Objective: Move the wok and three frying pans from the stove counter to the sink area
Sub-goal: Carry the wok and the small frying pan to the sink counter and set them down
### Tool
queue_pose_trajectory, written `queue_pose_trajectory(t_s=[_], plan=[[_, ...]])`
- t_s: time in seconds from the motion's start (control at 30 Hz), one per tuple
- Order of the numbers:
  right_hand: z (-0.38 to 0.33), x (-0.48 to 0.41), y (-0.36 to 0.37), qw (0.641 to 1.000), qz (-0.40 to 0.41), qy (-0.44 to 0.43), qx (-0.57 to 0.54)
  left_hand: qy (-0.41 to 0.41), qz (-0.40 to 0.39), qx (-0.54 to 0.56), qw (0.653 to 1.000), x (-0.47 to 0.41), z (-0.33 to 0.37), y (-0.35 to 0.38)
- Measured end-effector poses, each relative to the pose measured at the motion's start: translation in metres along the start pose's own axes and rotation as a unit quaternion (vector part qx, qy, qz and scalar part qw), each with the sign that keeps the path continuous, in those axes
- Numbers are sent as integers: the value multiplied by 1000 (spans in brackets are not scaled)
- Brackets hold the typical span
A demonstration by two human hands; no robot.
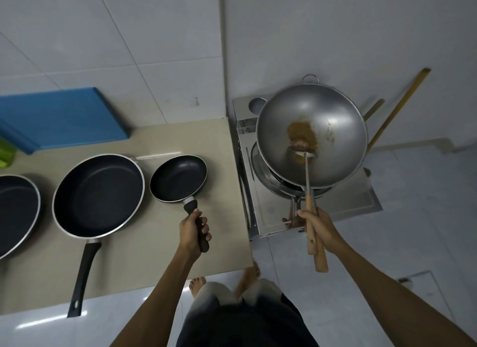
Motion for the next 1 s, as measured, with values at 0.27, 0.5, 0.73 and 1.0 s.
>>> queue_pose_trajectory(t_s=[0.27,0.5,0.73,1.0], plan=[[-5,17,5,984,-62,67,-156,52,-17,-110,992,24,5,-9],[-18,39,5,996,-26,37,-75,123,-59,-184,973,61,28,-7],[-31,74,18,1000,-14,3,-28,169,-63,-197,964,89,59,-24],[-65,141,87,998,-56,-40,8,218,-36,-197,955,122,101,-130]])
Point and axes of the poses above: each hand's wrist, its own x-axis away from the middle knuckle, its own y-axis out of the palm, z = x × y, the point moved 4 cm from there along -x, towards the middle knuckle, and after that the axes turned 2 degrees about -z, right-handed, at the moved point
